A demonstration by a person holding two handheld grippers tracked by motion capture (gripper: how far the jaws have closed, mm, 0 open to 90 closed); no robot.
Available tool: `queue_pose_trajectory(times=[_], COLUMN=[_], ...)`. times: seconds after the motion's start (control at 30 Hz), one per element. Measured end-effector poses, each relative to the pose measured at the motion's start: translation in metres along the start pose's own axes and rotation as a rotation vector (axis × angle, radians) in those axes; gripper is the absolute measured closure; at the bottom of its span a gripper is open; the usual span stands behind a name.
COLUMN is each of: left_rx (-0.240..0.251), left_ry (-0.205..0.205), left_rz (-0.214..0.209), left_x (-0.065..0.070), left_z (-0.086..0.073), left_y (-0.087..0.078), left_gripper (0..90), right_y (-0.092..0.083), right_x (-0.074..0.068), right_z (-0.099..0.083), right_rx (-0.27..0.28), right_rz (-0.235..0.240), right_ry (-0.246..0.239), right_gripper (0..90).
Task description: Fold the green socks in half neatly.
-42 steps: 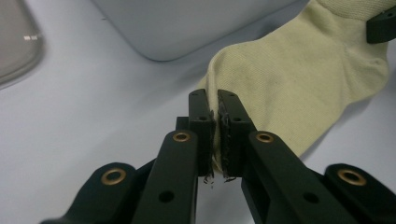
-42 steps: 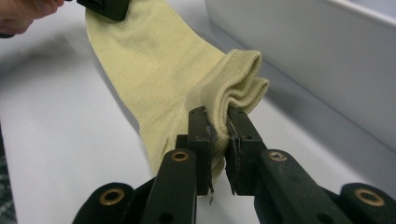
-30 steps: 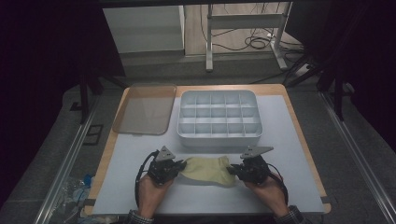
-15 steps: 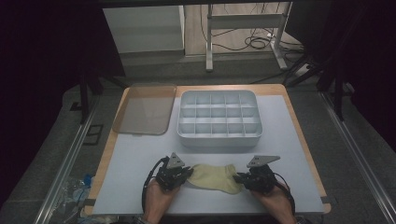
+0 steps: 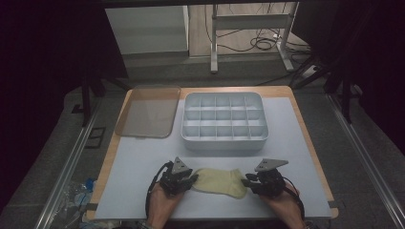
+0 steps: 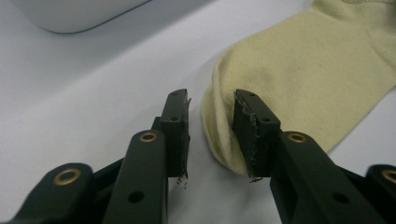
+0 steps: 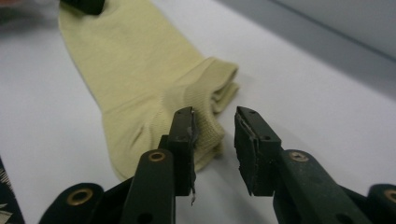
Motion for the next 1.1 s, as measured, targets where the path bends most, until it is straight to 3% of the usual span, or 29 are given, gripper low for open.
queue_pose_trajectory(times=[0.23, 0.33, 0.47, 0.8, 1.1], left_rx=[0.006, 0.009, 0.002, -0.001, -0.002], left_ry=[-0.018, -0.023, -0.024, -0.056, -0.080], left_rz=[-0.016, -0.017, -0.015, -0.019, -0.057], left_x=[-0.002, -0.002, -0.002, 0.001, 0.003], left_z=[-0.001, -0.001, -0.001, -0.001, -0.002], left_y=[0.001, 0.001, 0.001, 0.002, 0.002], left_gripper=[65.8, 65.8, 65.8, 69.3, 82.5], right_y=[-0.006, -0.005, -0.002, 0.035, 0.062], right_x=[0.007, 0.009, 0.007, -0.015, -0.023], right_z=[0.008, 0.016, 0.023, 0.054, 0.061], right_rx=[0.018, 0.038, 0.053, 0.063, 0.052], right_rz=[-0.046, -0.055, -0.029, 0.042, 0.060], right_ry=[-0.031, -0.041, -0.033, -0.102, -0.126], right_gripper=[70.5, 82.9, 88.8, 89.2, 89.2])
Point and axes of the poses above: each handheld gripper's, and its own axes: y roughly forward along the jaws, z roughly out of its top, x roughly to its right, the point moved 4 cm from there along y, roughly forward along the jaws, and after that the axes turned 7 degrees about -y, right-handed, at the moved point
